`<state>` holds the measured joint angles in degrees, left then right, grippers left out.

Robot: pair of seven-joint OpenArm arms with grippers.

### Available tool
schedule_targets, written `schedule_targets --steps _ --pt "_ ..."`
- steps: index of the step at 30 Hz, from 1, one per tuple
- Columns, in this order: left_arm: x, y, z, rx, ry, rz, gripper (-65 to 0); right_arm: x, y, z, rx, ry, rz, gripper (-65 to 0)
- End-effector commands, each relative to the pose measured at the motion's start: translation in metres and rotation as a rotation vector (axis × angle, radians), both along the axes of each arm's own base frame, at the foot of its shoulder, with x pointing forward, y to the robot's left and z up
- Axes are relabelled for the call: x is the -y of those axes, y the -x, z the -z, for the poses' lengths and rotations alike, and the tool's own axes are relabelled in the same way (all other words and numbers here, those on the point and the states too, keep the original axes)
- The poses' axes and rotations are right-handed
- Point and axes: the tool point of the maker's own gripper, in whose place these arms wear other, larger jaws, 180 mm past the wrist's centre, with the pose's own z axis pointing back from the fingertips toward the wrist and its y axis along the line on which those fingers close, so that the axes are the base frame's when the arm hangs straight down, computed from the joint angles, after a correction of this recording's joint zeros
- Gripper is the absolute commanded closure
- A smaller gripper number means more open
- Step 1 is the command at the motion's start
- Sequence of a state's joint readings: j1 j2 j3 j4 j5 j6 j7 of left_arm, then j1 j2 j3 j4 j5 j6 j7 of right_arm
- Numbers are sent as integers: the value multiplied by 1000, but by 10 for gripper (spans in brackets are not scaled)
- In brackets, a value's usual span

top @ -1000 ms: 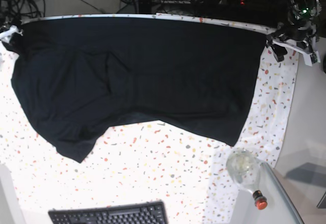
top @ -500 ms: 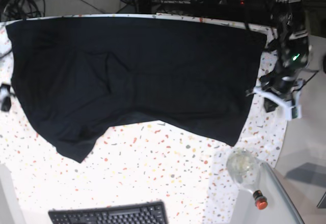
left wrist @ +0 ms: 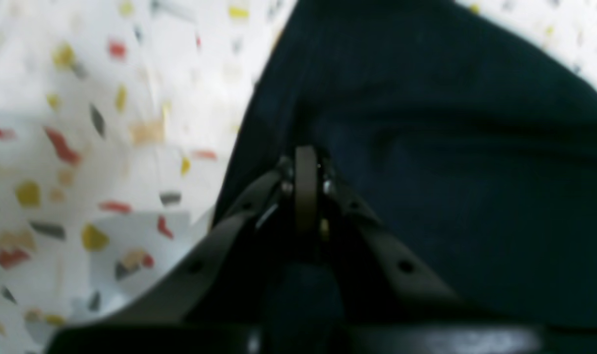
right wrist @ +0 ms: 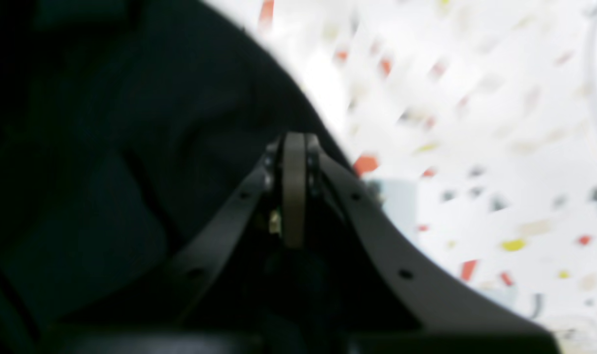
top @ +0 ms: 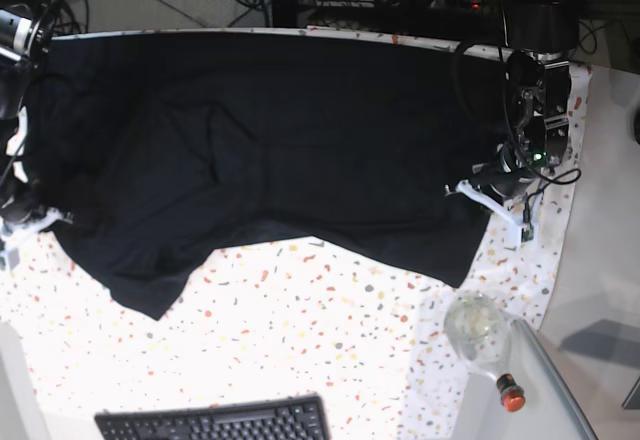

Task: Layout the t-shirt on the table in an organized manner, then fold the t-shirt properly
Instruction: 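Move both grippers along the shirt sides and grasp its middle edges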

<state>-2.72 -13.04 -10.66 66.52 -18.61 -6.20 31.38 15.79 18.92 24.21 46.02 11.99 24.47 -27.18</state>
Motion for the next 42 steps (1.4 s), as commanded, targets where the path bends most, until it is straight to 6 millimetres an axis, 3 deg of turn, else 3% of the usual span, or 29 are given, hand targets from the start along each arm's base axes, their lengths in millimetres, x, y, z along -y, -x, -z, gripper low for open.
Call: schedule_targets --steps 1,5,11,14,22,25,31,34,38,42 --pt "-7 -9 -8 34 -10 -4 0 10 -16 -16 62 24 1 0" --pt "-14 3 5 -10 -9 -23 0 3 -11 -1 49 19 -17 0" --pt "-18 16 17 -14 -160 43 0 14 0 18 22 -33 95 0" --pt "-15 26 31 -51 -188 63 0 34 7 18 21 -23 189 0" --pt "-15 39 44 -92 -164 47 0 42 15 21 4 -3 221 0" --pt "-14 33 33 -59 -174 56 0 42 15 21 1 -1 224 0" --pt "-9 2 -15 48 -205 81 0 45 8 11 33 17 216 0" --pt "-6 -27 -40 90 -204 78 0 47 7 3 58 42 200 0" --pt "-4 -57 -60 132 -199 75 0 49 5 -5 83 63 190 0" --pt "-5 -80 -65 137 -182 59 0 50 6 -5 83 67 189 0"
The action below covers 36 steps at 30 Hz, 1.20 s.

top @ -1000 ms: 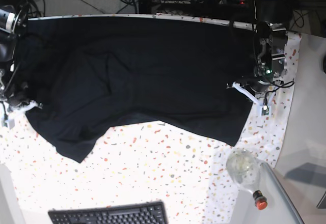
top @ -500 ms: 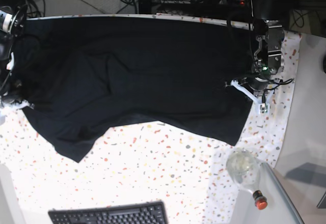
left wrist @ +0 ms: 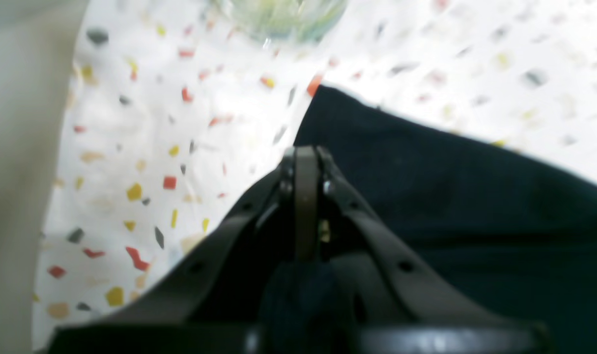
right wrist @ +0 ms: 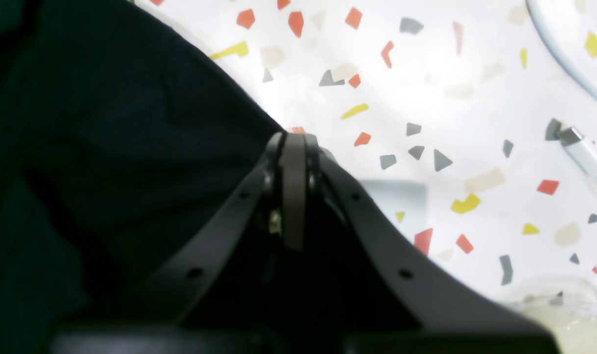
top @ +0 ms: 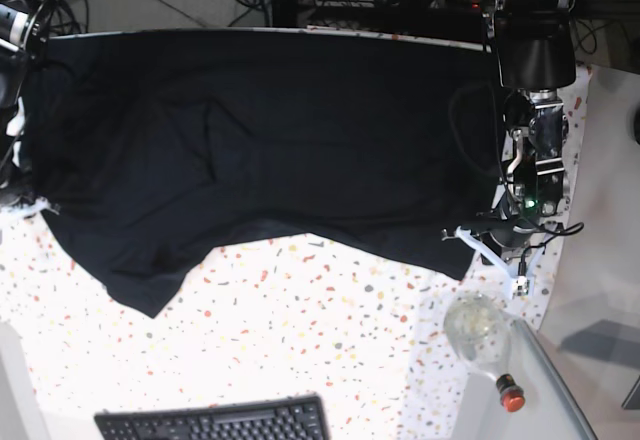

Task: Layout the t-shirt on the table in an organized manner, then fold the t-shirt properly
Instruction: 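Move both grippers along the shirt sides and grasp its middle edges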

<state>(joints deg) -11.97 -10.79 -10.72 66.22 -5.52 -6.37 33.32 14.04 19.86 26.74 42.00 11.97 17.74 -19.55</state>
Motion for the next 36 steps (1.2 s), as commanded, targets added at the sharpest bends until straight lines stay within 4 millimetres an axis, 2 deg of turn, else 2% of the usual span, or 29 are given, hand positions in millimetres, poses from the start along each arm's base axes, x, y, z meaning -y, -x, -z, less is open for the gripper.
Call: schedule_targets --steps 1,5,11,18,20,27,29,33,36 --pt "-4 -22 -18 57 -1 -6 0 13 -12 -17 50 27 8 0" --pt "1 -31 4 -17 44 -28 0 13 -12 -17 50 27 8 0" --pt "1 -25 25 -63 60 -42 0 15 -12 -18 50 30 8 0" --pt "-20 8 61 -109 40 -73 0 16 -2 -14 34 41 4 0" --pt "-33 15 62 -106 20 -82 0 17 0 -15 38 51 -2 0" --pt "-54 24 62 -105 -7 -102 0 16 2 -24 38 75 -25 0" --pt "-54 28 63 -108 -10 -100 0 15 3 -26 18 75 -32 0" --pt "-53 21 47 -56 -30 -80 0 16 1 -38 31 97 -44 0" --pt "-47 15 32 -3 -41 -59 0 10 -9 -53 77 117 -64 0"
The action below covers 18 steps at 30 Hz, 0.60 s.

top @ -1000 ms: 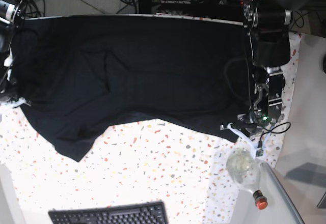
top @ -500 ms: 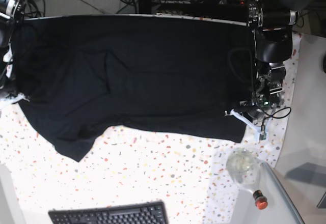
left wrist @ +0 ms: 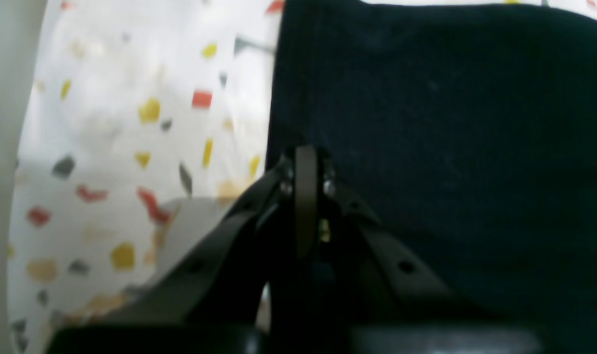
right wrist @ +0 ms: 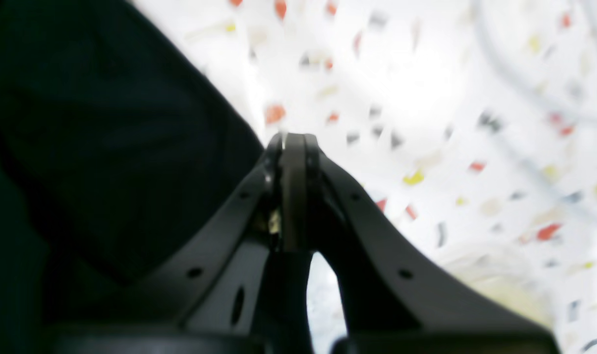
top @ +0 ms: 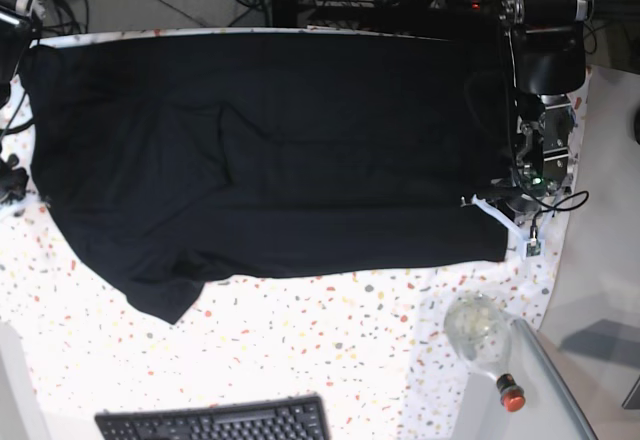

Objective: Layout the t-shirt on the table in an organized manner, then fold the t-shirt properly

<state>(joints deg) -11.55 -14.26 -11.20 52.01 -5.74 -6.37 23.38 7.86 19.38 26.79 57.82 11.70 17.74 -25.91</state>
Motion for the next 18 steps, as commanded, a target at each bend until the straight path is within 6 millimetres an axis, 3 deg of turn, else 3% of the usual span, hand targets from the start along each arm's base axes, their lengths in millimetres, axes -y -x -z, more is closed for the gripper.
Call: schedule_targets --steps 1,4,6,8,13,18 --pt "-6 -20 -26 83 -25 7 0 4 -18 -22 74 17 -2 0" --pt "-4 -24 -38 120 -37 20 0 0 -26 -30 101 19 -10 0" --pt "-4 -22 -45 140 -52 33 0 -2 -45 -41 139 8 -6 0" --pt "-6 -17 -53 164 -63 33 0 -3 -57 -40 139 -26 9 0" --pt "-45 8 -75 226 -89 -82 0 -9 -86 -36 127 -114 42 0" --pt "-69 58 -76 204 -138 -127 0 -32 -106 -25 113 -111 -27 -339"
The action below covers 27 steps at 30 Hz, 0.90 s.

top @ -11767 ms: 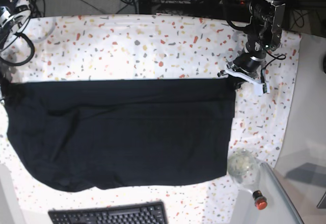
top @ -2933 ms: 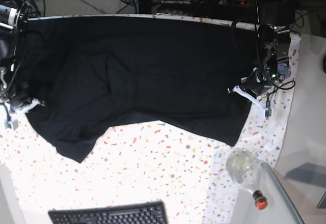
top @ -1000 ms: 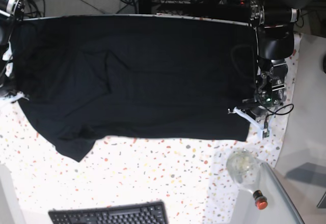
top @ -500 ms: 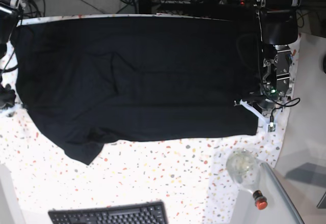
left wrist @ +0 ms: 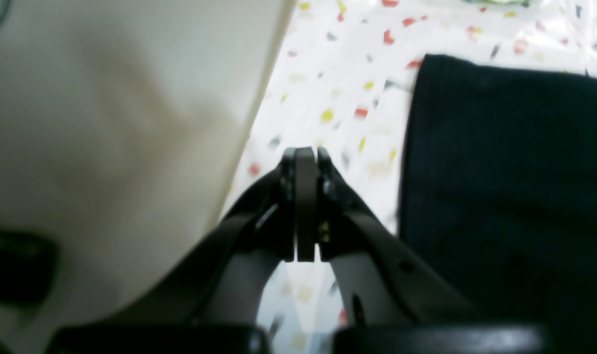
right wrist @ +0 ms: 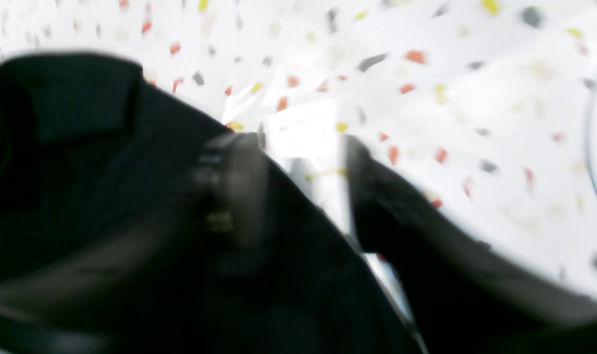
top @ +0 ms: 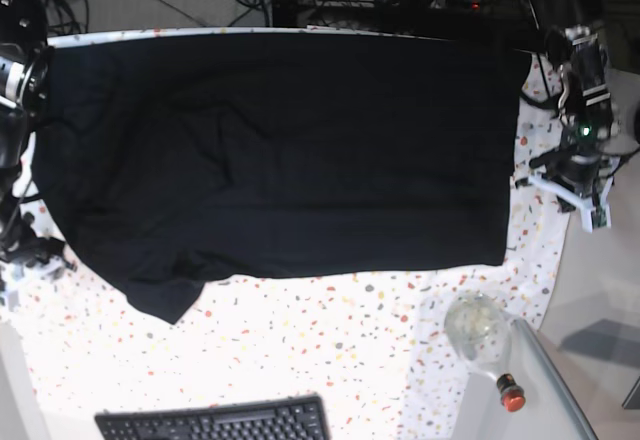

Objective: Layout the t-shirt on the table in an organized manner, then fold the t-shirt properly

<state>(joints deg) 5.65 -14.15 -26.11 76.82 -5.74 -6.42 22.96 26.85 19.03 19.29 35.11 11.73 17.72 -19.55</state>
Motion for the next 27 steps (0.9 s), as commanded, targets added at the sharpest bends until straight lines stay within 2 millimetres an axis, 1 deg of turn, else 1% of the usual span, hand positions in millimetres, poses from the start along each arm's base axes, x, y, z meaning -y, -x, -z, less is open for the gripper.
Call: schedule_targets --steps 1,3,4,5,8,11,15,18,21,23,27 --pt "-7 7 -8 14 -25 0 0 4 -18 -17 61 18 -2 -383" --pt "-11 27 -5 3 -19 -21 0 -4 -18 -5 66 27 -24 -456" --pt "-16 37 -4 4 -2 -46 0 -7 -16 1 68 29 -26 -477" --pt "-22 49 -3 7 17 -74 0 -9 -14 7 76 28 -26 -482" --pt "-38 71 -2 21 73 -143 0 -9 -11 13 116 31 -10 -467" --pt "-48 84 -3 22 97 -166 0 -8 -8 18 127 28 3 -446" --pt "-51 89 -4 13 96 -167 0 -8 -13 14 136 28 5 -438" --pt "-49 91 -2 10 100 -169 0 -9 -11 16 132 25 5 -437" --pt "-48 91 -1 12 105 -171 0 -9 -5 23 110 19 9 -413" --pt "-47 90 0 11 107 -168 0 -9 -1 28 96 15 14 -386" --pt "-46 89 0 11 108 -166 0 -9 0 29 91 14 14 -335"
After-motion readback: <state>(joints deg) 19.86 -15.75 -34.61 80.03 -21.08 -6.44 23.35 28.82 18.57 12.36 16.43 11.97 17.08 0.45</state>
